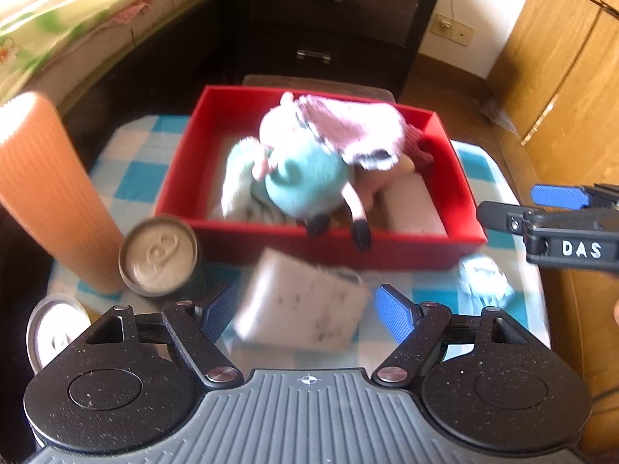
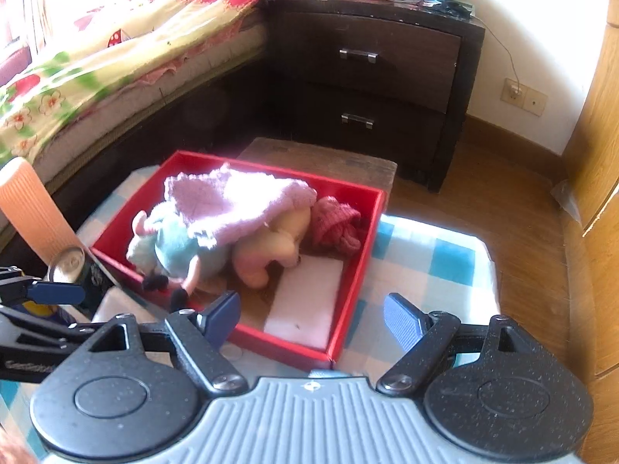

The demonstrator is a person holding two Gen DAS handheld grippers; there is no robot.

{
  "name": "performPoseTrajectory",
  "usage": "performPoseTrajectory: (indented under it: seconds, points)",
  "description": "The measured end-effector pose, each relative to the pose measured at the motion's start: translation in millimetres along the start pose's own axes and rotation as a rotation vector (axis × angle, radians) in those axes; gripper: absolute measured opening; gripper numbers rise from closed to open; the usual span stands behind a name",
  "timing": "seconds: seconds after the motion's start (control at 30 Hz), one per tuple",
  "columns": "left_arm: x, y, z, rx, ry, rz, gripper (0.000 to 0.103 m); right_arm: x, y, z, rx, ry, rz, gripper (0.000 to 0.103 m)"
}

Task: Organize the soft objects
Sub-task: 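Grasp the striped rainbow sock with the left tool while the right tool grasps the blue mask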

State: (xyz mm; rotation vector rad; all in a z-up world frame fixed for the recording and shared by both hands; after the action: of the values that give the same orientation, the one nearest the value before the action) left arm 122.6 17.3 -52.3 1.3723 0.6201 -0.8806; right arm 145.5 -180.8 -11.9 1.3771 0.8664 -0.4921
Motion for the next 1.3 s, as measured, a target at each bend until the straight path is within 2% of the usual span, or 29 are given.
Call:
performPoseTrajectory:
  seconds: [0.23,0.37,0.5,0.77,0.93,1.1,1.3]
  points:
    - [-14.4,-39.0,-10.4,-0.044,-0.034,-0.054,0.077,-0.7,-31.2,20.1,-0.03,-0.032,-0.086,0.06]
    - [-16.7,-55.7,-14.3,-0.049,-0.019,-0.08,0.079,5.2,-45.9,26.1,-0.026,-0.027,-0.133,0.06]
    - [-14.4,-62.7,-20.8,-0.058,0.007,-0.097,0.079,14.9,-54.6,22.9,-0.046,-0.03,-0.165,0.06]
    - [7.7,-80.9,-30.0,-0.061,0.033,-0.179,0.079,35.6,-65.6,10.9,-0.092,-0.022,-0.223,0.06]
    - [18.7,-82.0,-38.2,-0.075,0.08,-0.198,0.079,45.5,-72.2,13.7,-0.073,-0.016,-0.25,0.06]
    - [29.8,-87.1,-38.3,-0.04,0.126,-0.228,0.082,54.8,-73.9,21.0,-0.024,-0.009,-0.254,0.06]
    - [30.8,-89.8,-38.8,-0.033,0.119,-0.226,0.083,61.1,-72.4,19.1,-0.014,-0.004,-0.254,0.06]
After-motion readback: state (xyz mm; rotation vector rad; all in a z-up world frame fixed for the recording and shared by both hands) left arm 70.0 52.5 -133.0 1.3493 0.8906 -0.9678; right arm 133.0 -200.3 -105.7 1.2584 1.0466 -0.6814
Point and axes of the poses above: each gripper's, at about its wrist camera, not at the fingertips, and x roughly the way its jaws point, z to its right, y to its top, the point moved 4 cm from there along x, roughly the way its jaws point, and after that the axes turned 4 degrees about z, right-handed, at the moved point
